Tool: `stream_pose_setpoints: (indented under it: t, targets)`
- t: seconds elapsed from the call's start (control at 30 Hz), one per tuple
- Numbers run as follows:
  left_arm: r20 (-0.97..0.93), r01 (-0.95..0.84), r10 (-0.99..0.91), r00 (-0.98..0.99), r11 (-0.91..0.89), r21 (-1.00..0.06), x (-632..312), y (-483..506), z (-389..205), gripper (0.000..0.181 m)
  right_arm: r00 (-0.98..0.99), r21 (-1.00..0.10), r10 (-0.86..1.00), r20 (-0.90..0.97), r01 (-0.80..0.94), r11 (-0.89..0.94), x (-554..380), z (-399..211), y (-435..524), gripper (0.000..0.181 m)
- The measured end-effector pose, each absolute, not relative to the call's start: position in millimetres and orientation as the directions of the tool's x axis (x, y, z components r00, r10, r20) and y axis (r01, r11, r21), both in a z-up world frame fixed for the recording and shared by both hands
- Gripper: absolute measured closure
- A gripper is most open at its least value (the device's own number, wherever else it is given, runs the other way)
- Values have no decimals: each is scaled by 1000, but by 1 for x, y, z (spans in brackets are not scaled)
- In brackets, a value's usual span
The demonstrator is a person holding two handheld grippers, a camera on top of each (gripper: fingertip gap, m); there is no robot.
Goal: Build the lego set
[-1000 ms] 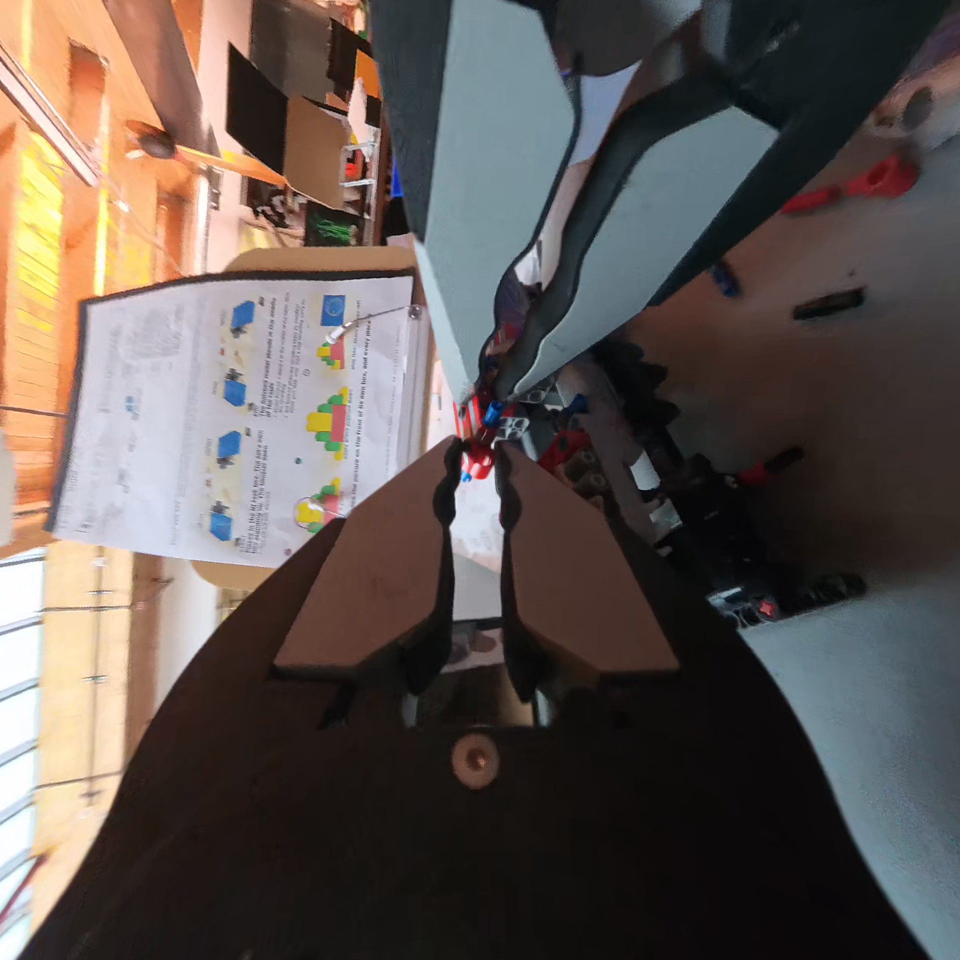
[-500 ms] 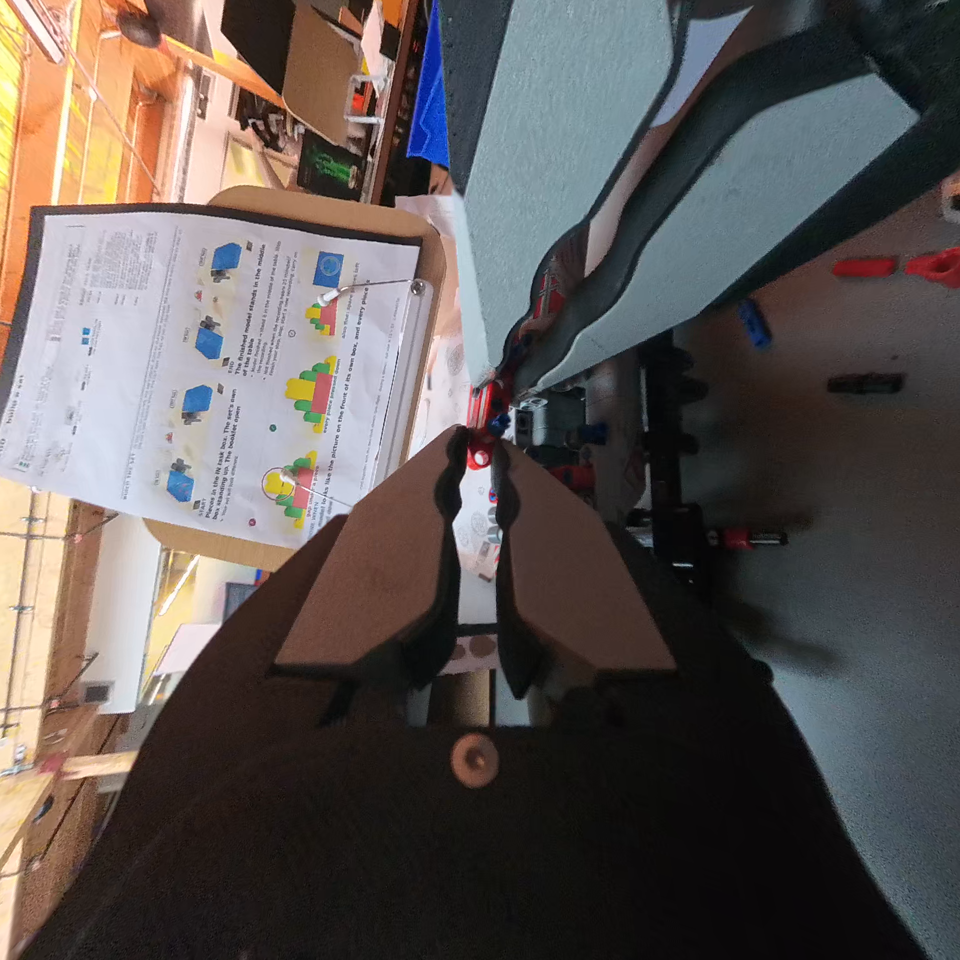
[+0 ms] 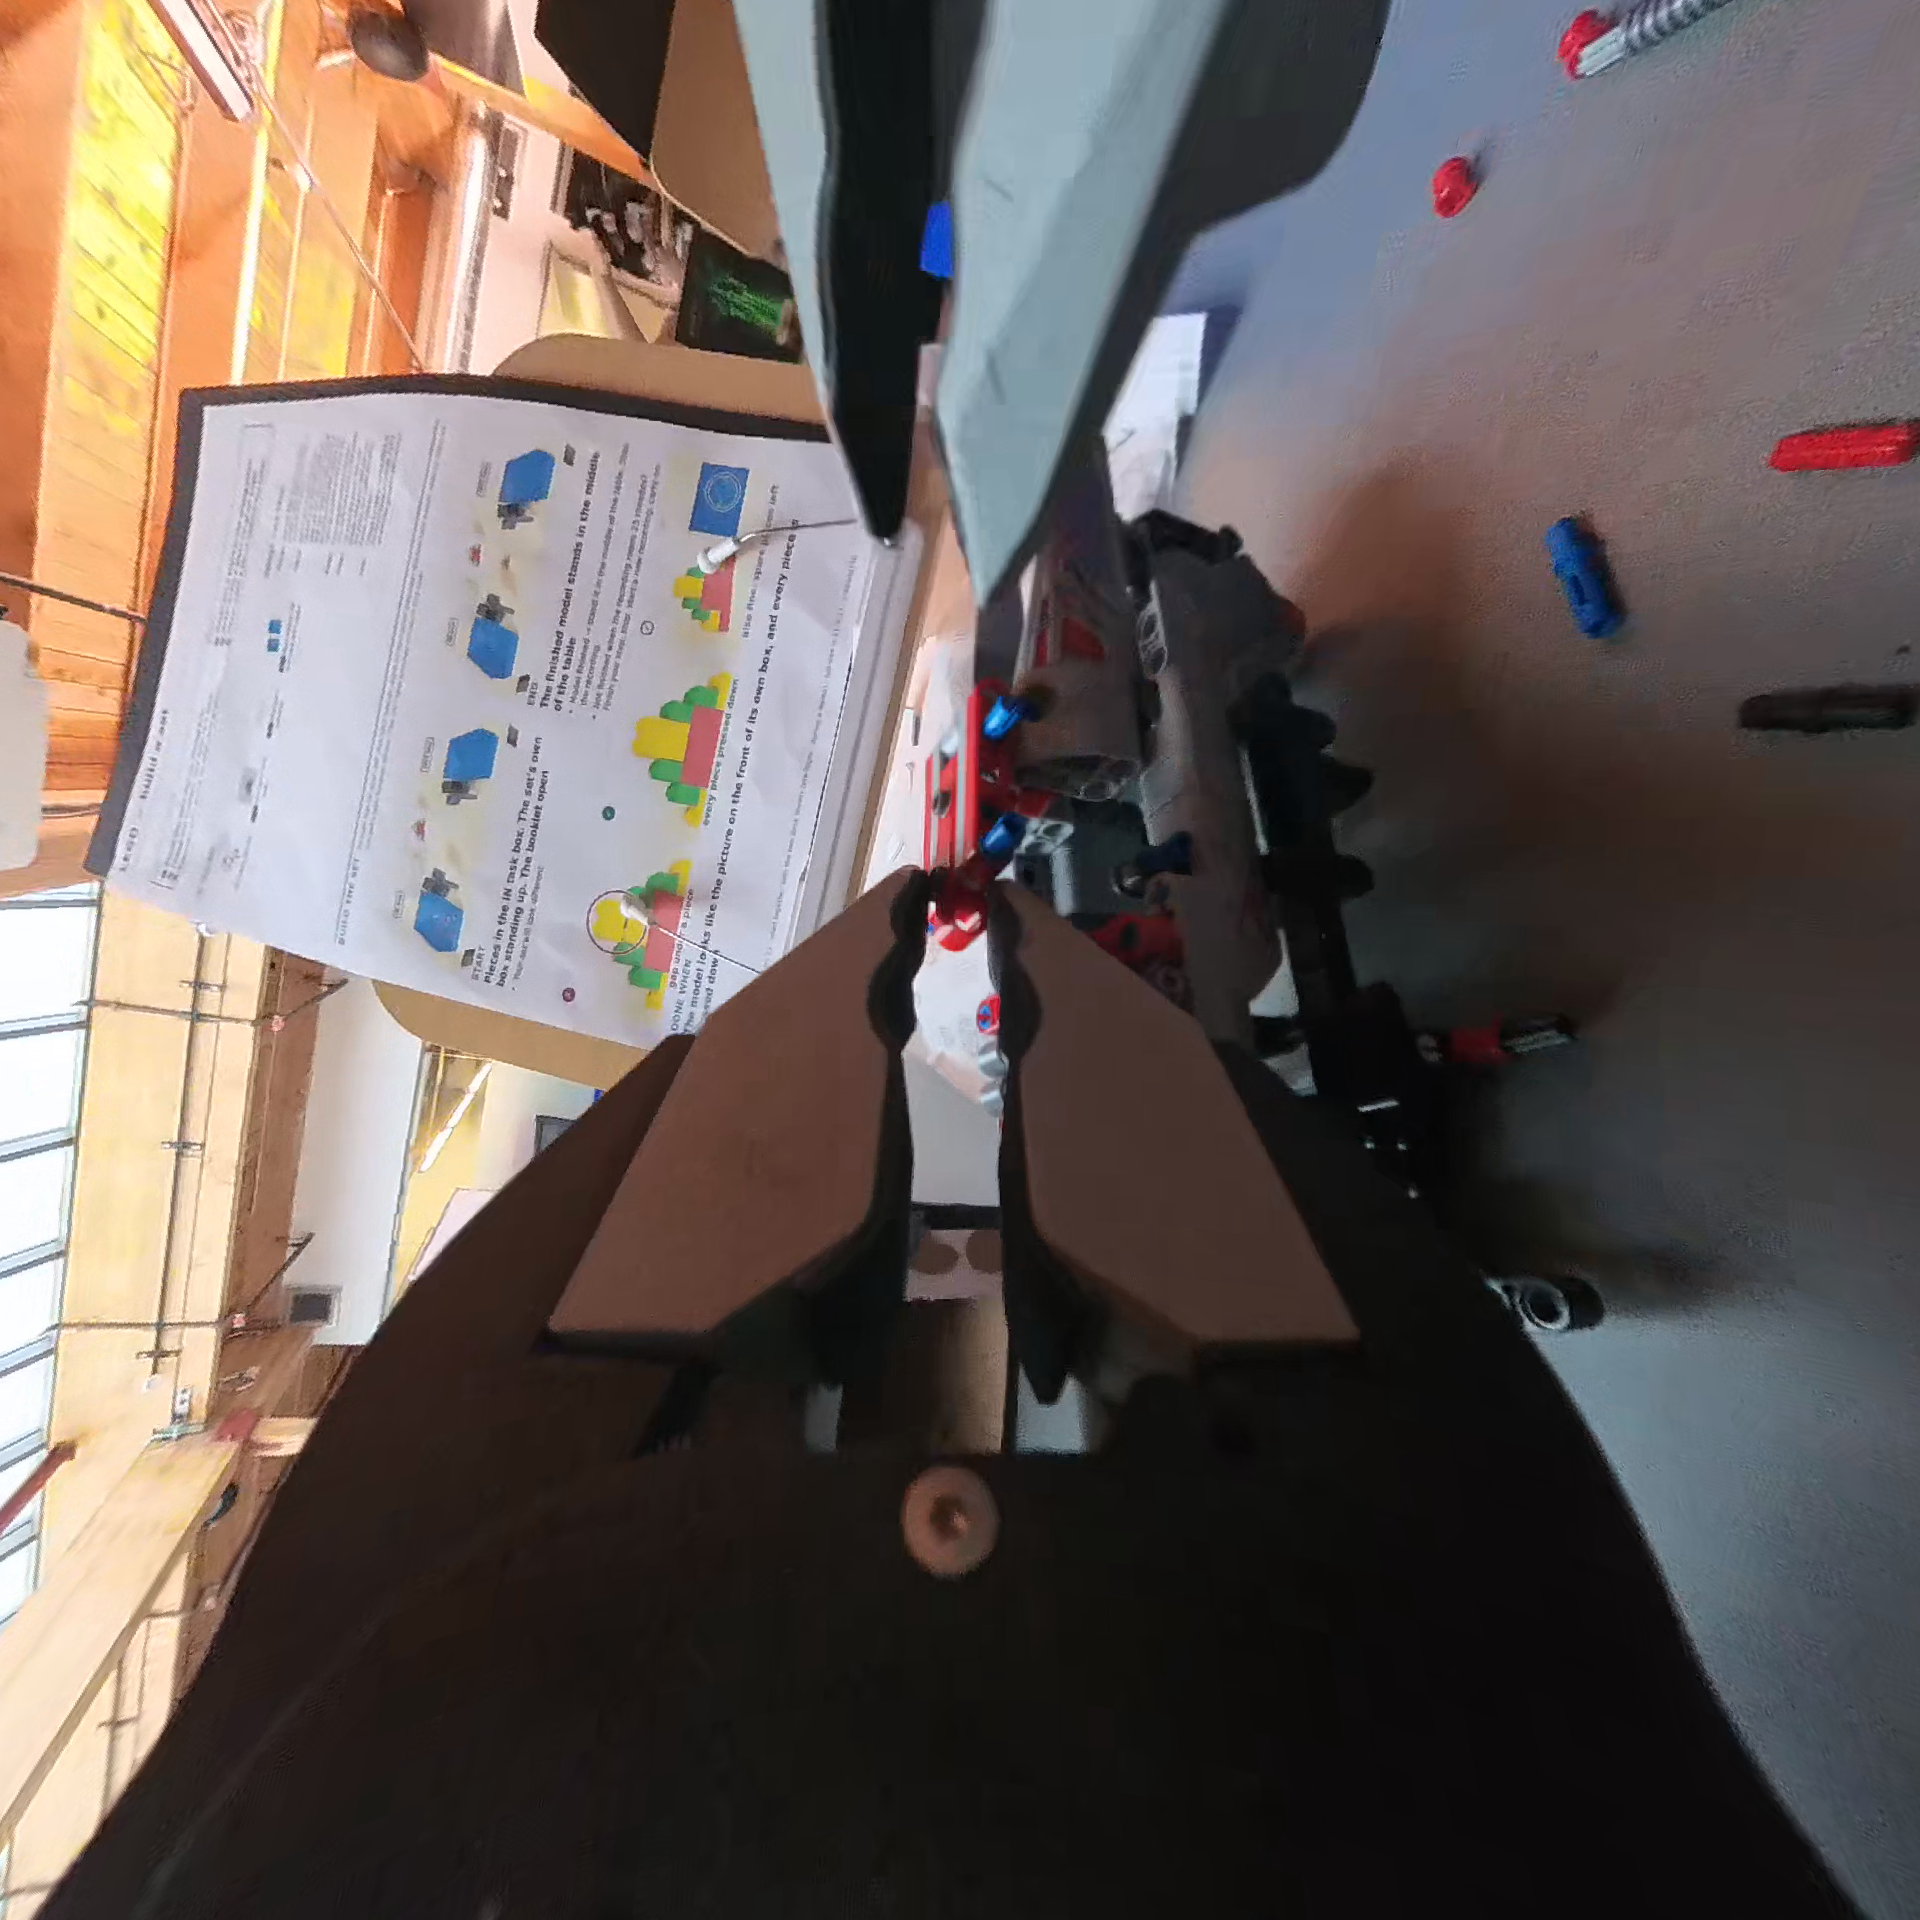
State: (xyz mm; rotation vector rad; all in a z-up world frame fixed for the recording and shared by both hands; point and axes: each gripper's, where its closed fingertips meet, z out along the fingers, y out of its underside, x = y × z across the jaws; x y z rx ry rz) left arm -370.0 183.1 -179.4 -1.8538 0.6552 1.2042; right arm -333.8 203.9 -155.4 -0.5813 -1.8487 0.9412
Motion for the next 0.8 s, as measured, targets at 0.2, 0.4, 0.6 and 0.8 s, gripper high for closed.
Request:
stream_pose_setpoints:
  t: [0.2,0.4,0.6,0.8]
  targets:
    - [-927,-812,6,375,-480,-332,-353,190,-178,173,-656,-965,747,-105,250,83,-327,-154,200,168]
    - [-926,-833,11,377,-432,-345,-352,190,-177,172,-696,-964,716,-57,225,142,-326,-169,207,159]
    - [-926,-833,16,378,-430,-348,-352,189,-177,173,-663,-926,730,167,148,347,-331,-183,197,144]
    - [-928,-847,11,372,-405,-344,-351,189,-176,173,-670,-922,713,207,111,372,-327,-180,197,149]
